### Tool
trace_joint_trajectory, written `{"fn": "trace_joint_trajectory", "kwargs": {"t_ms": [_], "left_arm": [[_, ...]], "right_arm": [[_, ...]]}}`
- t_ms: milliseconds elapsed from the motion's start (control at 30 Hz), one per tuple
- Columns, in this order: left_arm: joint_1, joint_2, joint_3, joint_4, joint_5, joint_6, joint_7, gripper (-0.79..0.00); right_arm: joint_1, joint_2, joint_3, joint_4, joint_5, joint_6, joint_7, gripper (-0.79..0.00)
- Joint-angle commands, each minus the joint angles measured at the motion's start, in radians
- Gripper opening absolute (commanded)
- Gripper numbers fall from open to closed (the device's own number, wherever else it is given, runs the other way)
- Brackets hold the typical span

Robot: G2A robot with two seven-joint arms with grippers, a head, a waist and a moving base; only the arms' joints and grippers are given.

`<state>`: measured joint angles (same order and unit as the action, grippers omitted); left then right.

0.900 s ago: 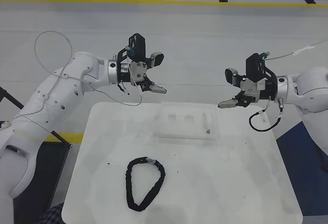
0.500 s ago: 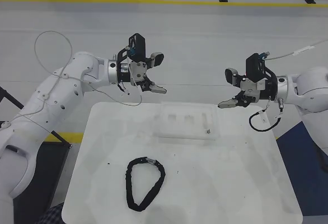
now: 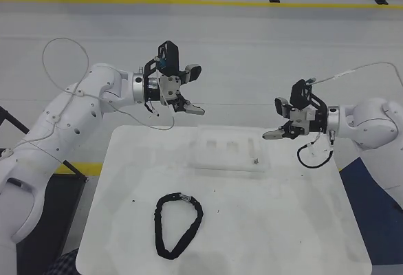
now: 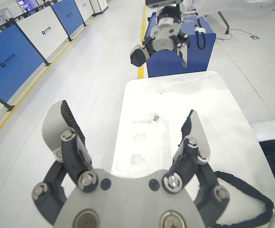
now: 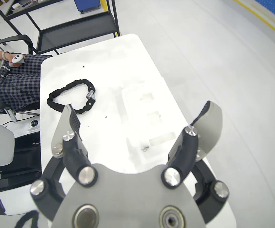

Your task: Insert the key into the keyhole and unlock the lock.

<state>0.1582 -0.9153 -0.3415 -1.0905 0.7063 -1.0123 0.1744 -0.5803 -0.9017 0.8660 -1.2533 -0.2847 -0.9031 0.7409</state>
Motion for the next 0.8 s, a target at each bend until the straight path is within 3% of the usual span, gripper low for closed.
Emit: {"fn": "trace_joint_trajectory", "kwargs": {"t_ms": [0,167,400,767], "left_arm": [[0.000,0.000,0.000,0.000,0.000,0.000,0.000,0.000],[0.000,0.000,0.000,0.000,0.000,0.000,0.000,0.000],[0.000,0.000,0.000,0.000,0.000,0.000,0.000,0.000],[0.000,0.000,0.000,0.000,0.000,0.000,0.000,0.000]], "right_arm": [[0.000,-0.010,-0.028,0.044,0.013,0.028,0.010,0.000],[0.011,-0.042,-0.095,0.151,0.015,0.090,0.007,0.000],[0.032,-0.088,-0.162,0.243,0.077,0.303,0.073,0.000],[0.032,-0.161,-0.241,0.334,0.098,0.587,0.071,0.000]]}}
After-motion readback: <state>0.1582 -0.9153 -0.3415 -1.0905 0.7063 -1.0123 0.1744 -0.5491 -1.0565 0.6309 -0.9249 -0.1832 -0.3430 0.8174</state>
